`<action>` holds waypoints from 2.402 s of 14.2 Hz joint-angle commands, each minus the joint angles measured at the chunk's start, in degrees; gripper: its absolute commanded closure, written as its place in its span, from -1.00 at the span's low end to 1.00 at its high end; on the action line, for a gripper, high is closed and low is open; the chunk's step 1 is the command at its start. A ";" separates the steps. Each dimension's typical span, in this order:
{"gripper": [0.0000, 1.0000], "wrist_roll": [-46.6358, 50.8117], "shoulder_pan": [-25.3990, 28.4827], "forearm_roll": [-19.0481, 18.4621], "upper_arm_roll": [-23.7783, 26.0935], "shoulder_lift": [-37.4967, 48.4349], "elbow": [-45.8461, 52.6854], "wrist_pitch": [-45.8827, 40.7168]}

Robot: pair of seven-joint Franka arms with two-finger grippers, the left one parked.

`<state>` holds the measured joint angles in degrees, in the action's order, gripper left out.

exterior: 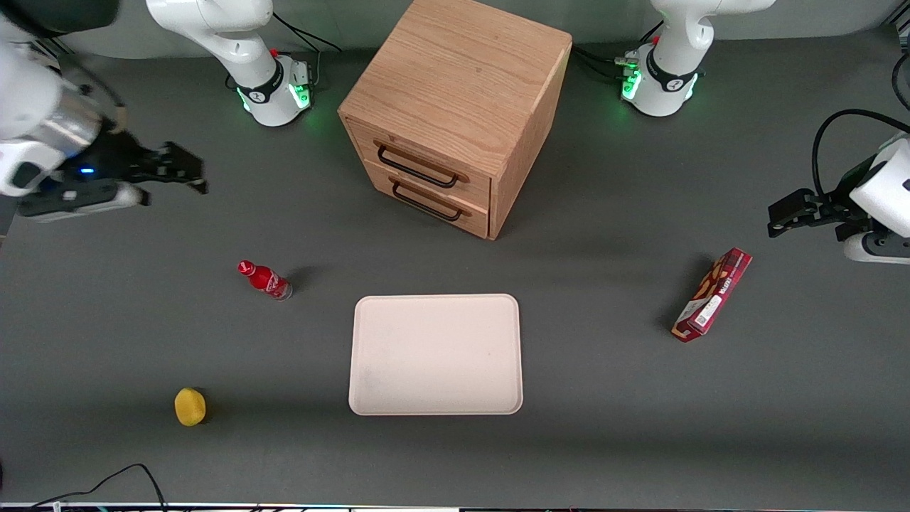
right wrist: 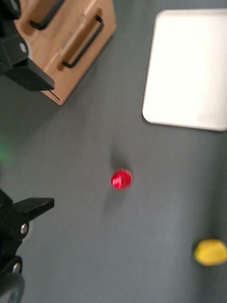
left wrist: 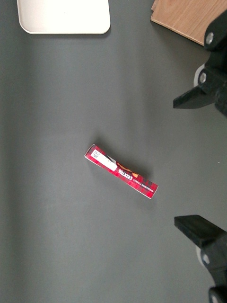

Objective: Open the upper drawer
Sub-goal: 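Move the right gripper toward the upper drawer's black handle, then hook the right gripper fingers around the upper drawer's black handle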

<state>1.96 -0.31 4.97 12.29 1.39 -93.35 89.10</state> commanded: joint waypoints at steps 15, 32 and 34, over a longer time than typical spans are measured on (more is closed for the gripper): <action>-1.00 -16.46 0.14 0.57 24.17 -10.97 -4.73 12.68; -1.00 -16.81 3.65 5.40 25.76 -18.88 -6.83 17.15; -1.00 -16.90 3.74 5.40 25.76 -18.88 -7.63 18.39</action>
<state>-13.86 3.00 8.95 38.23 -17.61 -99.78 105.67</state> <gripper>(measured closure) 0.000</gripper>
